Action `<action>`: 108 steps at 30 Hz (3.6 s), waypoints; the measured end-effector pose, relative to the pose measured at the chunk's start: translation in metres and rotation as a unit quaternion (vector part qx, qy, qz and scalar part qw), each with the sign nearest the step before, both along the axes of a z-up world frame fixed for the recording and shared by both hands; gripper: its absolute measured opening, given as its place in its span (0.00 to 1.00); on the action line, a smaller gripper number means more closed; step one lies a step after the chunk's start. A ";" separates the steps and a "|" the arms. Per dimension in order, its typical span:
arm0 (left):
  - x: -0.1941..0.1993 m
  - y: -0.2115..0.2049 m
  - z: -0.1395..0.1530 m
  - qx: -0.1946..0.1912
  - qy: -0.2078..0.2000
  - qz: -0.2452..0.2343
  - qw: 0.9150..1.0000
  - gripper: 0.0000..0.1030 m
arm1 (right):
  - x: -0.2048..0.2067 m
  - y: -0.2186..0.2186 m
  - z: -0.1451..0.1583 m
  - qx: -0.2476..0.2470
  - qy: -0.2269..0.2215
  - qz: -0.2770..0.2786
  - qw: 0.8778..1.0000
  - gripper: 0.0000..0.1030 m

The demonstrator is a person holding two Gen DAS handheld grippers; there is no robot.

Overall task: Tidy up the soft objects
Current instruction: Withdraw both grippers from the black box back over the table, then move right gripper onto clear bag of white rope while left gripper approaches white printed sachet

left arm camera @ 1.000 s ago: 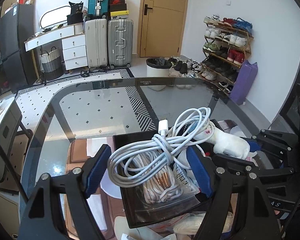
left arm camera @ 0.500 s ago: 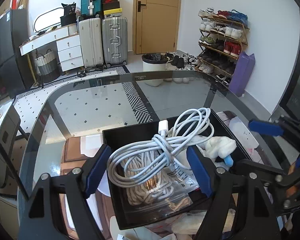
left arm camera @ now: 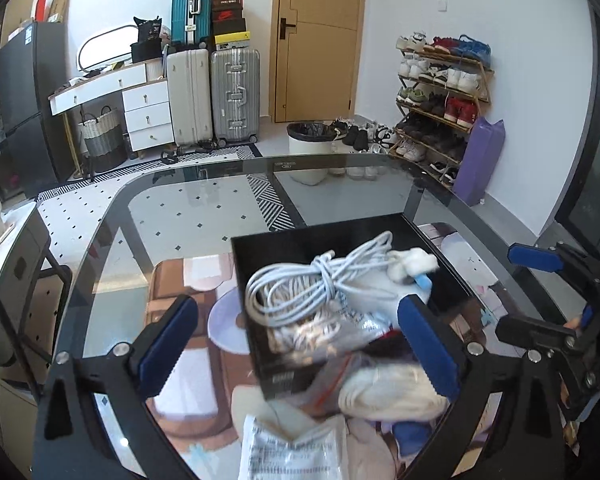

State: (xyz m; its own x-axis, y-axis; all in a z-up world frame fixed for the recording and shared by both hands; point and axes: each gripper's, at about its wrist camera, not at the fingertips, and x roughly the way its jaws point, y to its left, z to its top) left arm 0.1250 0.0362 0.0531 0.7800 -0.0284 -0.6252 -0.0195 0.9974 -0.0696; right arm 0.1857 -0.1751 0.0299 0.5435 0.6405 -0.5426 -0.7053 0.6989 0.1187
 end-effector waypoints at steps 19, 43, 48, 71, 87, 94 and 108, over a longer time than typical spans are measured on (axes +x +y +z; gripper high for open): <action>-0.057 0.006 -0.023 -0.005 0.000 0.023 1.000 0.98 | -0.020 0.010 -0.019 0.000 0.041 0.004 0.999 0.99; -0.054 -0.005 -0.050 0.018 0.057 -0.002 0.998 0.98 | -0.024 0.039 -0.057 -0.060 0.081 0.009 0.995 0.99; -0.052 -0.004 -0.055 0.017 0.067 -0.001 0.998 0.98 | -0.018 0.036 -0.060 -0.066 0.086 -0.002 0.994 0.99; -0.044 -0.009 -0.078 0.021 0.129 0.002 0.991 0.98 | -0.008 0.036 -0.072 -0.083 0.104 -0.017 0.991 0.99; -0.043 -0.012 -0.080 0.039 0.148 -0.003 0.988 0.98 | -0.007 0.035 -0.071 -0.078 0.120 -0.010 0.990 0.99; -0.046 -0.006 -0.078 0.043 0.149 0.003 0.988 0.98 | -0.021 0.062 -0.077 -0.085 0.121 0.025 0.989 0.99; -0.060 0.012 -0.077 0.024 0.158 -0.007 0.987 0.98 | -0.027 0.109 -0.083 -0.116 0.114 0.048 0.986 0.99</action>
State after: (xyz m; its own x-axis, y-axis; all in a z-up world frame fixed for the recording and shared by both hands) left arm 0.0652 0.0487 -0.0235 0.5457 -0.0028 -0.8380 -0.0183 0.9997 -0.0152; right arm 0.1582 -0.0666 -0.0529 0.3333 0.5274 -0.7815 -0.7436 0.6566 0.1261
